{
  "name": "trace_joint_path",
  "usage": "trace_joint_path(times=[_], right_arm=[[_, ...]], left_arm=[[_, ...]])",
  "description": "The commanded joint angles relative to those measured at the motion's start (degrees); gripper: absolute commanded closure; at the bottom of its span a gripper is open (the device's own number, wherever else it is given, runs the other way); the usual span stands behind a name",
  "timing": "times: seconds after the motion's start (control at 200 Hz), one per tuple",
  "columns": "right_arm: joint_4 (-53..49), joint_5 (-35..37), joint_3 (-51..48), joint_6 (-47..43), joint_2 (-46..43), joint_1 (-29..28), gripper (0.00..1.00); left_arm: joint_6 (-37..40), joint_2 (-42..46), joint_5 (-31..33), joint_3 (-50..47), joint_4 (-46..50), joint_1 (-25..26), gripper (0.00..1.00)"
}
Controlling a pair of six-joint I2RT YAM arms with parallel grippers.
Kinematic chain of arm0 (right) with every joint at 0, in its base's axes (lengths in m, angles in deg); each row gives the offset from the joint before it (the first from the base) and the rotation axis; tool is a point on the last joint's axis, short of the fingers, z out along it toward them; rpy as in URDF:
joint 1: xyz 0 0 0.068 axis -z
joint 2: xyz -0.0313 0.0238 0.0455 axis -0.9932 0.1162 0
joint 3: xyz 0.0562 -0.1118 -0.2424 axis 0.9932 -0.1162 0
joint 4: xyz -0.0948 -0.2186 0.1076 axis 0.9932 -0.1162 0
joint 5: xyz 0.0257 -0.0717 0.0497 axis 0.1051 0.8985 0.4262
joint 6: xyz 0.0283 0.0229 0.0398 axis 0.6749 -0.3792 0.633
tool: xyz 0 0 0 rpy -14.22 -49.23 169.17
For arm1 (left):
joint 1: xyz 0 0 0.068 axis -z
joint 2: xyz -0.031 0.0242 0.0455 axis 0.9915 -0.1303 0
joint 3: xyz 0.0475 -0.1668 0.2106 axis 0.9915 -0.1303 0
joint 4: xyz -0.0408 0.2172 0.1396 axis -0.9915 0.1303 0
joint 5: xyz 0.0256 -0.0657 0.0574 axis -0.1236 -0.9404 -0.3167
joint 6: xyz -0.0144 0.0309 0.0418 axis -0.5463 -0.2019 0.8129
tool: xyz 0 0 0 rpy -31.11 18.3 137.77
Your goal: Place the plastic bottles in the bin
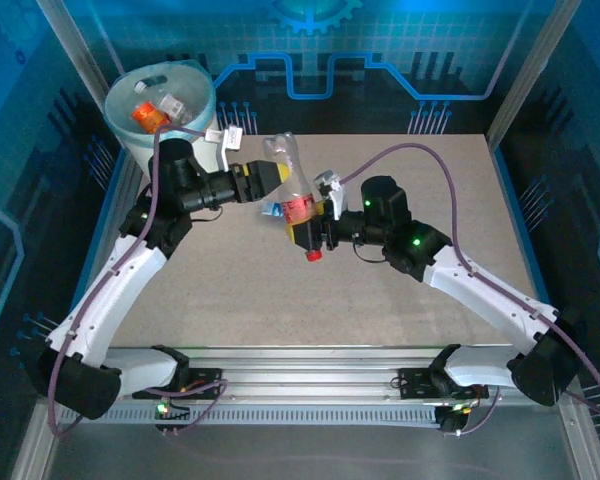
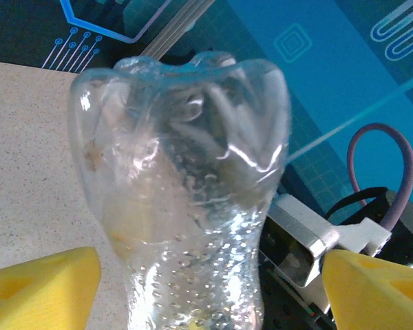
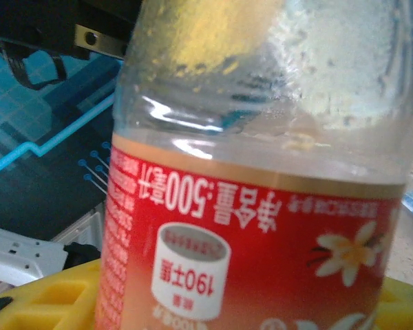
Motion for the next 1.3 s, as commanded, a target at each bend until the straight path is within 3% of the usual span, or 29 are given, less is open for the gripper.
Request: trace_joint_path(times=[0.0, 0.33, 0.44, 0.58, 0.725, 0.8, 0.825, 0.955, 1.06, 1.296], right_arm=[[0.5, -2.2, 2.2, -1.7, -1.8, -1.1, 0.46], [-0.4, -4.5, 3.6, -2.6, -0.7, -3.5, 0.46], [-1.2, -3.9, 4.3, -2.8, -0.1, -3.9, 0.46], [-2.4, -1.6, 5.3, -3.0, 0.2, -4.1, 0.43], [-3.1, 3.9, 6.5, -2.7, 0.3, -4.2, 0.27], [-3.8, 7.8, 7.5, -2.4, 0.5, -4.2, 0.02], [-3.9, 9.1, 7.8, -2.4, 0.5, -4.2, 0.00], [-4.6, 16.0, 9.5, -2.9, 0.4, -4.3, 0.00], [-4.2, 20.4, 10.9, -4.1, 0.8, -4.3, 0.00], [-7.5, 22.0, 21.2, -6.2, 7.9, -3.9, 0.00]], left_arm=[[2.4, 2.1, 0.7, 0.1, 1.3, 1.1, 0.17], [3.8, 2.9, 1.6, -0.1, 1.6, 2.2, 0.27], [5.5, 3.4, 5.1, 0.1, 3.7, 2.1, 0.43], [6.4, 4.4, 8.6, 0.0, 4.5, 2.1, 0.51], [6.4, 5.6, 11.8, 0.3, 4.6, 2.0, 0.54], [7.5, 6.1, 16.1, 1.9, 6.4, 1.6, 0.58], [8.1, 6.2, 17.5, 2.6, 7.2, 1.3, 0.59], [9.1, 5.4, 22.2, 7.6, 9.5, -3.6, 0.61], [6.9, 3.0, 22.3, 11.8, 9.0, -10.1, 0.61], [4.7, -9.0, 23.0, 25.0, 7.5, -22.0, 0.62]])
